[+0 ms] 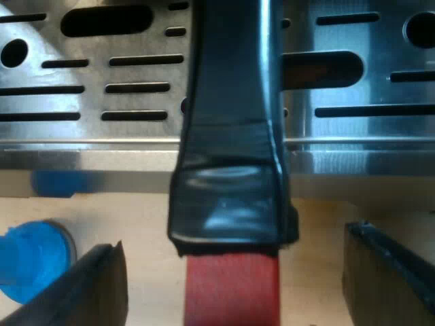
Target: Grind coffee beans and then tamp
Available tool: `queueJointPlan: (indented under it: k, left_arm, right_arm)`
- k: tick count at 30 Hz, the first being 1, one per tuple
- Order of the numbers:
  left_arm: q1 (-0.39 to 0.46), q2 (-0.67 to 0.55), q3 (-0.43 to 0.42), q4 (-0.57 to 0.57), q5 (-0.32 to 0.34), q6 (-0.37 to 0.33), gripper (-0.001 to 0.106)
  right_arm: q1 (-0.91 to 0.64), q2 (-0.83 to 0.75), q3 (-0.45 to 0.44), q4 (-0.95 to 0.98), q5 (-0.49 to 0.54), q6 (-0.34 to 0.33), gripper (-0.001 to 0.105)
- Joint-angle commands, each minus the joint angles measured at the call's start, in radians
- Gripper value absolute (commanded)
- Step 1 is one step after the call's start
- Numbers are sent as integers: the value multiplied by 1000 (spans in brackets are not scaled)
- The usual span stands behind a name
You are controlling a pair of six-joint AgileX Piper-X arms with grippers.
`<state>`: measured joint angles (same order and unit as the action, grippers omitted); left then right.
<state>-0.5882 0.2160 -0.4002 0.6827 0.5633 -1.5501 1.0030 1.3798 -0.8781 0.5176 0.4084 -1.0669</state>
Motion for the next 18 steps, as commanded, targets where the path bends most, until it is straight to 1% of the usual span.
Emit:
queueJointPlan:
  k: [1,6,9,11,18]
  left_arm:
    - [-2,-6,-12,-3,9,7,88]
    - [-2,-6,-12,-3,9,7,88]
    - [-2,-6,-12,-5,9,7,88]
    - [-2,-6,-12,-5,9,7,88]
    - [-2,-6,-12,-5,9,7,88]
  right_arm:
    - [1,-4,-2,-20,-2,-9,67]
    - [1,-4,-2,-18,-2,-9,67]
    - [1,-4,-2,-10,-2,-9,63]
    - [1,-4,-2,-11,-2,-11,56]
    - [1,-4,-2,-11,-2,-14,39]
